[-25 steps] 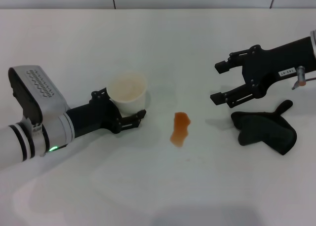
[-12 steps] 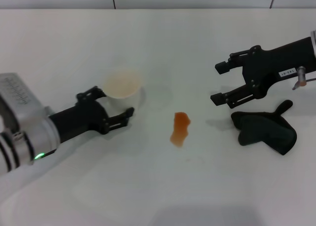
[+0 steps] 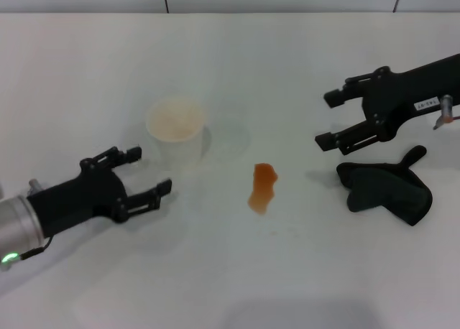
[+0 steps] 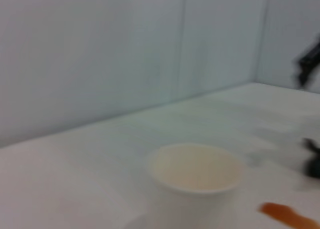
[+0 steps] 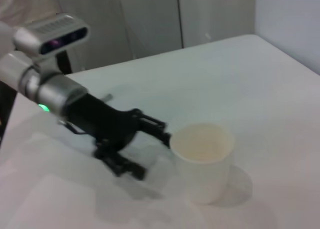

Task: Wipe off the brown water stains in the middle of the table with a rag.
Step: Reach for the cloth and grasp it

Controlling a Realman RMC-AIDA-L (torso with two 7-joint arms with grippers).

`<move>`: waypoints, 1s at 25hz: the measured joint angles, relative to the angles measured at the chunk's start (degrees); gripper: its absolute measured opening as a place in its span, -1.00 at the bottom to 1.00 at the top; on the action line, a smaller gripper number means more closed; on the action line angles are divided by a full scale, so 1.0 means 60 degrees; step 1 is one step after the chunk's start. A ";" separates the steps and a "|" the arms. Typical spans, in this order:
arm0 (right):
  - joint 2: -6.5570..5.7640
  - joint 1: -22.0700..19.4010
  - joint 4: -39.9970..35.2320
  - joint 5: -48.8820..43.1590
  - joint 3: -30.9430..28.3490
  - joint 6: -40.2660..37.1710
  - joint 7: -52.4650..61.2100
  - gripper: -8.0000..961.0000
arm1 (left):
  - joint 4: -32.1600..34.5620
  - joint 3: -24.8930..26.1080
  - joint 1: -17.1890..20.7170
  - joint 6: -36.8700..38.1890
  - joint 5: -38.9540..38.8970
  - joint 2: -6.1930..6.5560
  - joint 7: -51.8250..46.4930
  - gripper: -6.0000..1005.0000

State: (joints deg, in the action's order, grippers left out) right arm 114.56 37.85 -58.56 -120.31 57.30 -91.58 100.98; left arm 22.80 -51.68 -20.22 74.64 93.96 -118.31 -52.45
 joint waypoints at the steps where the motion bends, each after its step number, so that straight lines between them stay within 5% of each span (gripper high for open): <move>1: 0.0012 -0.0031 -0.0139 -0.0167 0.0001 0.0007 0.0238 0.81 | 0.0429 0.0000 0.0099 0.0315 0.0487 0.0007 -0.0493 0.69; 10: 0.0069 -0.0520 -0.2424 -0.2115 0.1565 -0.0204 0.3449 0.78 | 0.4436 0.0023 0.0668 0.3719 0.2675 0.0016 -0.3725 0.68; 15: 0.0073 -0.0378 -0.2579 -0.2453 0.2366 -0.0531 0.3679 0.68 | 0.6827 -0.0043 0.0806 0.5237 0.3369 -0.0002 -0.5120 0.67; 25: 0.0074 0.0002 -0.1552 -0.3233 0.2900 -0.0072 0.3377 0.60 | 0.8305 -0.0848 0.0595 0.5554 0.3678 -0.0025 -0.6048 0.66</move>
State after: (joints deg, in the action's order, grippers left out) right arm 115.01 37.86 -67.87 -139.70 74.70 -92.01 121.24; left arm 72.63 -56.77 -16.65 107.97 116.02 -118.46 -88.74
